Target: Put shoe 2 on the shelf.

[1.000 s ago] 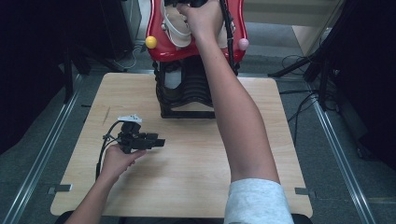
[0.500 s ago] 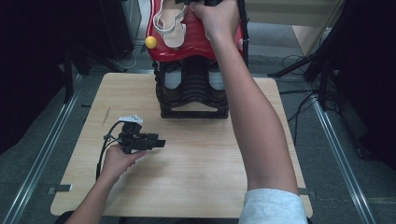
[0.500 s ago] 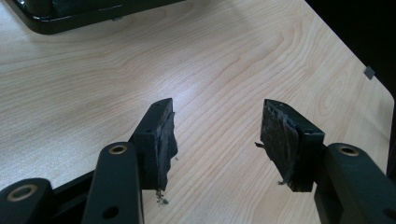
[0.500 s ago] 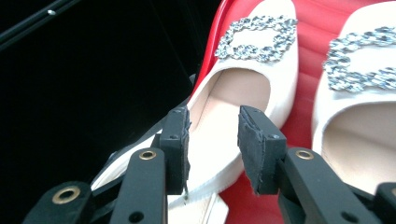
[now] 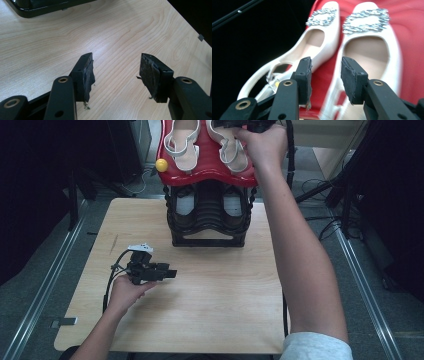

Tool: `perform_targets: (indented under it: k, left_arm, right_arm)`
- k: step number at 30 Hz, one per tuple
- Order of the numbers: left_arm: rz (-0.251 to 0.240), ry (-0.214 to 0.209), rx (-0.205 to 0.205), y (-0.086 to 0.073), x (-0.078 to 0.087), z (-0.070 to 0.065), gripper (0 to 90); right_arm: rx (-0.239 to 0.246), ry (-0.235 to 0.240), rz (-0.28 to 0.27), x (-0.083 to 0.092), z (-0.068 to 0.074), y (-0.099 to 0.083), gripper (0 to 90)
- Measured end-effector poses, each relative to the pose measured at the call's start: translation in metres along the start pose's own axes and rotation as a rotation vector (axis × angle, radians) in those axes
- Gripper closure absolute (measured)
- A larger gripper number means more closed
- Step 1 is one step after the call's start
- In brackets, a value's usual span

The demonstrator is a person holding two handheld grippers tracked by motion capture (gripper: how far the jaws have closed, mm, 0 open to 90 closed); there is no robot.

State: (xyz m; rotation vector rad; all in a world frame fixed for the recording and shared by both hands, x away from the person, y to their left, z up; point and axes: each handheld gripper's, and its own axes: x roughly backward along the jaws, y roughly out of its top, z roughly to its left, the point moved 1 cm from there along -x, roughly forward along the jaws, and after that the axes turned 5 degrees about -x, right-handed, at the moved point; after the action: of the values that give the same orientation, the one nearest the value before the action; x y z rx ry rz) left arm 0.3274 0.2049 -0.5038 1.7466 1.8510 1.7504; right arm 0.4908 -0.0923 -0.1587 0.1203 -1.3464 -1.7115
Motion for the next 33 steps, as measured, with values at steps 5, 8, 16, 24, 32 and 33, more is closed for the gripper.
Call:
perform_targets:
  k: [5,8,16,24,32,33]
  left_arm:
    - [-0.001,0.003,-0.002,0.000,0.000,0.000,44.9]
    - [-0.006,0.004,-0.002,0.000,0.000,0.000,44.9]
    - [-0.008,0.005,-0.008,0.001,-0.001,0.000,44.9]
    - [-0.010,0.009,-0.018,0.001,-0.001,0.000,44.8]
    - [-0.007,0.009,-0.022,0.001,-0.001,0.000,44.7]
    - [-0.007,0.010,-0.021,0.001,-0.001,0.000,44.5]
  right_arm:
    - [-0.007,-0.018,-0.015,0.016,-0.019,-0.008,61.1]
    - [-0.016,-0.029,-0.022,0.025,-0.030,-0.013,61.1]
    - [-0.040,-0.057,-0.037,0.045,-0.061,-0.029,59.9]
    - [-0.068,-0.075,-0.049,0.060,-0.088,-0.047,58.3]
    - [-0.084,-0.102,-0.049,0.074,-0.117,-0.074,57.0]
    - [-0.086,-0.106,-0.049,0.076,-0.120,-0.078,57.1]
